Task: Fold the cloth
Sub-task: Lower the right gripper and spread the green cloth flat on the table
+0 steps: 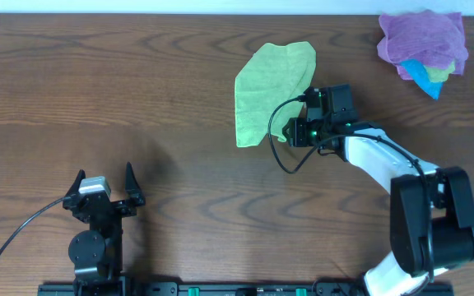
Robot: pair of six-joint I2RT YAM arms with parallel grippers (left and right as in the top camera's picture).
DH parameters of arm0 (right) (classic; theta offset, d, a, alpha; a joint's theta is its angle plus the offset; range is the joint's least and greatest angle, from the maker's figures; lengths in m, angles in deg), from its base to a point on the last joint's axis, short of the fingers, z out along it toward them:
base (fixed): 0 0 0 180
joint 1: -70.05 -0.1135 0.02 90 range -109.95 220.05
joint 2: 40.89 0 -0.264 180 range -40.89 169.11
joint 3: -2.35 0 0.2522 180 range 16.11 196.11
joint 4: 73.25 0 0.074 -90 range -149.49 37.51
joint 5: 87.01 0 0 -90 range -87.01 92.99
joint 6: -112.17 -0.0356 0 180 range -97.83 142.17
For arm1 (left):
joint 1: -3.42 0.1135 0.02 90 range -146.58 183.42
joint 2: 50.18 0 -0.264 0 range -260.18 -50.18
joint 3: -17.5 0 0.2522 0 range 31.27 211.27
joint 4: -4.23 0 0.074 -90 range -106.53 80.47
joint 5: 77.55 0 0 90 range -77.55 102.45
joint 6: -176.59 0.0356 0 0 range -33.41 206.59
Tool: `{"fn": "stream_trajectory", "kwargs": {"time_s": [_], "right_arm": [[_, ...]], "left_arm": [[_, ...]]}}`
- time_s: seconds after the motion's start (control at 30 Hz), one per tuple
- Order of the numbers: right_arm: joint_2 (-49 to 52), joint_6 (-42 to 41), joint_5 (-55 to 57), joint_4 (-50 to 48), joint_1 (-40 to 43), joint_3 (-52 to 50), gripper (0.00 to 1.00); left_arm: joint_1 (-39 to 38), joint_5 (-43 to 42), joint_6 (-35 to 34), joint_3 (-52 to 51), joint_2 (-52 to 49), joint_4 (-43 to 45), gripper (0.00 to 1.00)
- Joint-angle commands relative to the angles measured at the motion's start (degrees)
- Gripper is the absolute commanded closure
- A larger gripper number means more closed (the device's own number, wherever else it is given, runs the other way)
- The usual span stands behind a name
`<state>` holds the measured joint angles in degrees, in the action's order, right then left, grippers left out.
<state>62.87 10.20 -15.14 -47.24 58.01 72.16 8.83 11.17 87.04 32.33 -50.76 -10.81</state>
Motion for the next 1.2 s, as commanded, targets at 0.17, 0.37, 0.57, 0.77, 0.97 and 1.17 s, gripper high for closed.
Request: {"fn": "stream_trajectory", "kwargs": {"time_s": [0.17, 0.37, 0.57, 0.77, 0.97, 1.17], "right_arm": [[3.08, -3.50, -3.43, -2.62, 0.39, -0.22, 0.51], [4.66, -4.59, -4.76, -3.80, 0.48, -0.22, 0.55], [6.51, -5.25, -6.14, -4.20, 0.50, -0.22, 0.58], [6.67, -5.22, -6.12, -4.63, 0.50, -0.11, 0.85], [6.36, -5.11, -6.14, 1.86, 0.94, 1.77, 0.99], [3.02, -1.03, -3.52, 14.91, 1.14, 8.24, 0.99]], "left_arm": [[-0.20, 1.25, 0.87, -0.76, 0.35, -3.19, 0.05], [-0.20, 1.25, 0.87, -0.76, 0.35, -3.19, 0.05], [-0.20, 1.25, 0.87, -0.76, 0.35, -3.17, 0.05], [-0.20, 1.25, 0.87, -0.76, 0.35, -3.17, 0.04], [-0.20, 1.25, 0.87, -0.76, 0.35, -3.19, 0.05], [-0.20, 1.25, 0.87, -0.76, 0.35, -3.19, 0.05]]}}
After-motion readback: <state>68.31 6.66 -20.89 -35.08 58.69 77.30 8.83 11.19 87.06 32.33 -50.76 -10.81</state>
